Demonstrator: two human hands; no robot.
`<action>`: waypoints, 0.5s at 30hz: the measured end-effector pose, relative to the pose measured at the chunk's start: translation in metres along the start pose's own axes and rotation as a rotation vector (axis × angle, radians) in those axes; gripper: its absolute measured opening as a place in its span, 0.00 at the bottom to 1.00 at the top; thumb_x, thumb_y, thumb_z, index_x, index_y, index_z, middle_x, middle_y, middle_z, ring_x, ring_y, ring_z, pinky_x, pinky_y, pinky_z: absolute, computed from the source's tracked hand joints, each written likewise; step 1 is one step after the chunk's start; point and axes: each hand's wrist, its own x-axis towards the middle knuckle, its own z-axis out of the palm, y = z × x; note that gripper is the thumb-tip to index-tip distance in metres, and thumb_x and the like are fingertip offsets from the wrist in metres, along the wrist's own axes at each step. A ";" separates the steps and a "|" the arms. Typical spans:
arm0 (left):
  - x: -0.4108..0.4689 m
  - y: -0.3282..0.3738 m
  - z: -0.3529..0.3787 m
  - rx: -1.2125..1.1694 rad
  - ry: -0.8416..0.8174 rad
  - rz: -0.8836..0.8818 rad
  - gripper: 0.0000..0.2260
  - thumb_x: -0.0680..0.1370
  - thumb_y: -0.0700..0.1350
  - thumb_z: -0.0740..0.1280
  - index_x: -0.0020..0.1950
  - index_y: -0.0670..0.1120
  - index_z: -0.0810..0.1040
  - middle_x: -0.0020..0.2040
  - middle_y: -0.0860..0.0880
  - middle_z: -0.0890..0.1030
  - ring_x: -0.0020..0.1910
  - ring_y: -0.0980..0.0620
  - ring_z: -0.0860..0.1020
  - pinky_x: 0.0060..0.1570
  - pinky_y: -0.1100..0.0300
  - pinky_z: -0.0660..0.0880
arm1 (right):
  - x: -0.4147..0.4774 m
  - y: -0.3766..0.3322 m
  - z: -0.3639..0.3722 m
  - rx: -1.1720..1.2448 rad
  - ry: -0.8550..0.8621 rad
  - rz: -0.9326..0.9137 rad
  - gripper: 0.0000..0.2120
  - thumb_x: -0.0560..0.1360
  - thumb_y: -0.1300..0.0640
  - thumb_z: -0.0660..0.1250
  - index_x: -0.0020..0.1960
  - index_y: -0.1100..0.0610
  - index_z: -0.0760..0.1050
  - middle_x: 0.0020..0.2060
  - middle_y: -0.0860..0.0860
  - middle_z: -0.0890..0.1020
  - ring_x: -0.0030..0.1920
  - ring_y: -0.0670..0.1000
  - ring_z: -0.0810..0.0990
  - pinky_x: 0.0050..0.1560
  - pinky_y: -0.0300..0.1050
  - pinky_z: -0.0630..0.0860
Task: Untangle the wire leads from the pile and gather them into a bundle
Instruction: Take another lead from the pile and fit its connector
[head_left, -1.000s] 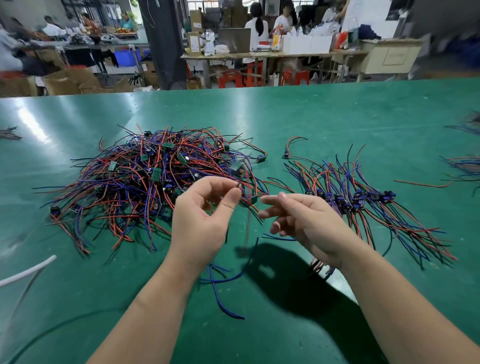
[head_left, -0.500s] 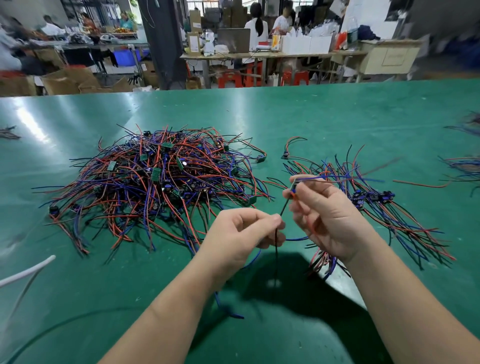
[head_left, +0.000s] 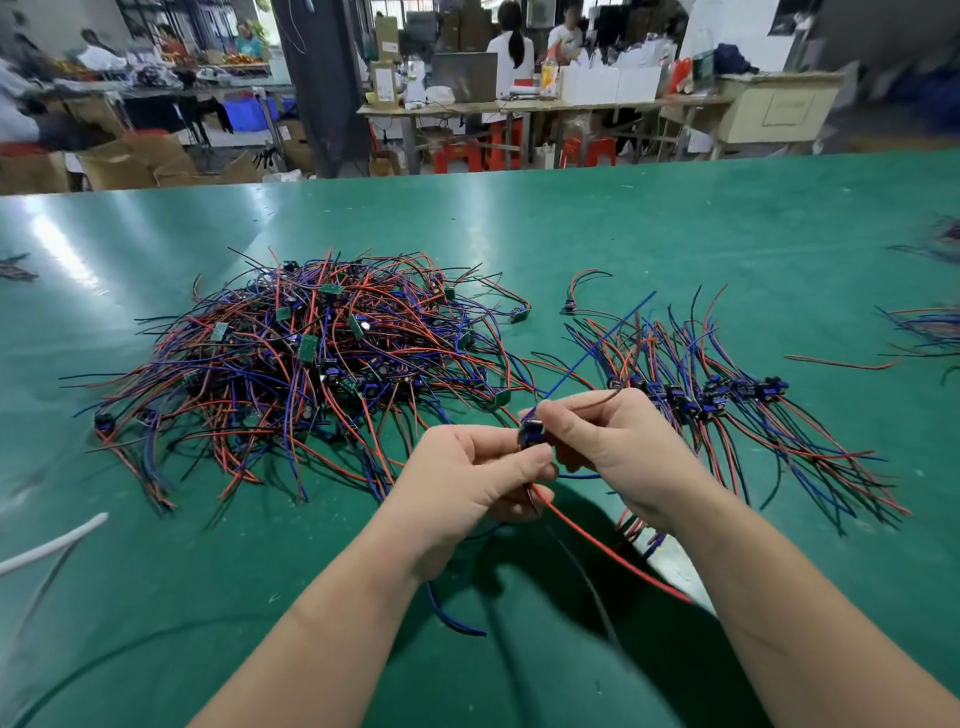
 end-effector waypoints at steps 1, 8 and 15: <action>0.000 0.000 -0.001 0.004 -0.002 -0.002 0.03 0.71 0.39 0.71 0.39 0.44 0.85 0.36 0.45 0.84 0.27 0.54 0.79 0.28 0.64 0.76 | 0.000 0.000 -0.001 0.014 0.004 0.000 0.11 0.61 0.47 0.71 0.36 0.54 0.84 0.31 0.51 0.84 0.29 0.44 0.73 0.32 0.37 0.71; -0.003 0.001 -0.005 0.084 -0.147 0.015 0.08 0.77 0.38 0.65 0.43 0.45 0.84 0.38 0.49 0.84 0.26 0.58 0.74 0.30 0.67 0.74 | 0.003 -0.002 -0.007 0.291 -0.020 0.122 0.07 0.58 0.54 0.73 0.35 0.55 0.85 0.39 0.56 0.78 0.27 0.44 0.70 0.30 0.33 0.70; -0.002 0.001 -0.005 0.167 -0.115 0.009 0.07 0.75 0.46 0.69 0.41 0.52 0.86 0.41 0.50 0.85 0.27 0.59 0.73 0.31 0.68 0.72 | 0.005 0.000 -0.012 0.304 -0.029 0.129 0.07 0.58 0.55 0.73 0.34 0.57 0.84 0.31 0.52 0.79 0.28 0.45 0.73 0.32 0.34 0.71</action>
